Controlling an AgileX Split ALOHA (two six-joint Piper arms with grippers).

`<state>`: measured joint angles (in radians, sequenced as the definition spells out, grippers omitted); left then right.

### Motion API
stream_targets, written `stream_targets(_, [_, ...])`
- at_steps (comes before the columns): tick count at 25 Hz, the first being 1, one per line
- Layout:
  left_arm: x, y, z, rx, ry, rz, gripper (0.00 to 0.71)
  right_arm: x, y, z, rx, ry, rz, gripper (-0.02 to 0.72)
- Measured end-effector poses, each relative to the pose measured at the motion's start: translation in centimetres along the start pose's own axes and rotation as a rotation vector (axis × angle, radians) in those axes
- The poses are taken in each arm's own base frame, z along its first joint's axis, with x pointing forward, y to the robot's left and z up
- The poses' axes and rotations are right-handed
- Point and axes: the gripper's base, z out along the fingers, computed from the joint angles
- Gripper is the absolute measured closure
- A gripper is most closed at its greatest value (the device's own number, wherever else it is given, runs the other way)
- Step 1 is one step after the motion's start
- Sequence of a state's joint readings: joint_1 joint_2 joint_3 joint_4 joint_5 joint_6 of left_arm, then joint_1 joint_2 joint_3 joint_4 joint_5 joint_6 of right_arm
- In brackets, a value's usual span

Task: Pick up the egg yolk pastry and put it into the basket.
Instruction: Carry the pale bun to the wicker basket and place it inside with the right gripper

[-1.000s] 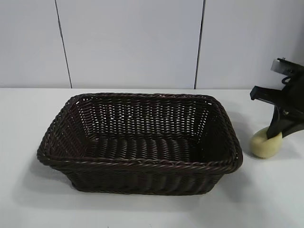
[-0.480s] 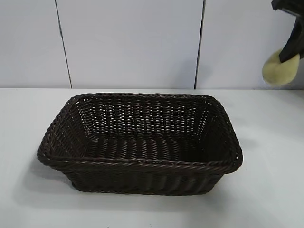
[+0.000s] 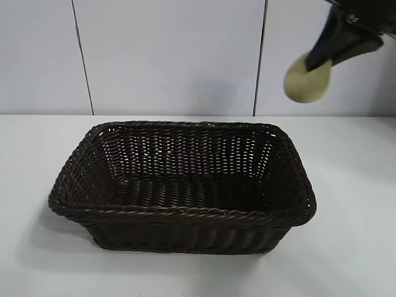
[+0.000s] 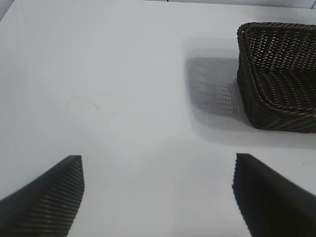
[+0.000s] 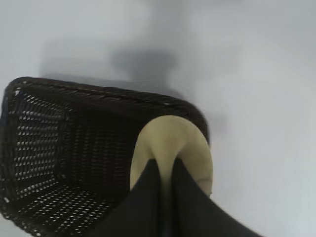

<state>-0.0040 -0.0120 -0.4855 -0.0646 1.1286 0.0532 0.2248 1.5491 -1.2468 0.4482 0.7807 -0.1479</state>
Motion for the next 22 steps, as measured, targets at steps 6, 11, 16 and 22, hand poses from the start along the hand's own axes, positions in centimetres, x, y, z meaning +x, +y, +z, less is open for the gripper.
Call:
stream_targets(6, [0.0, 0.0, 0.0, 0.0, 0.0, 0.0, 0.114, 1.3, 7.2, 1.5, -0.123, -0.054, -0.108, 0.68])
stream_targets(11, [0.0, 0.0, 0.0, 0.0, 0.0, 0.0, 0.114, 2.3, 10.9, 1.9, -0.192, -0.101, -0.164, 0.68])
stream_targets(16, [0.0, 0.0, 0.0, 0.0, 0.0, 0.0, 0.114, 2.7, 10.9, 4.0, -0.181, -0.061, -0.164, 0.68])
stream_targets(22, [0.0, 0.0, 0.0, 0.0, 0.0, 0.0, 0.114, 3.2, 10.5, 6.3, -0.155, -0.01, -0.162, 0.68])
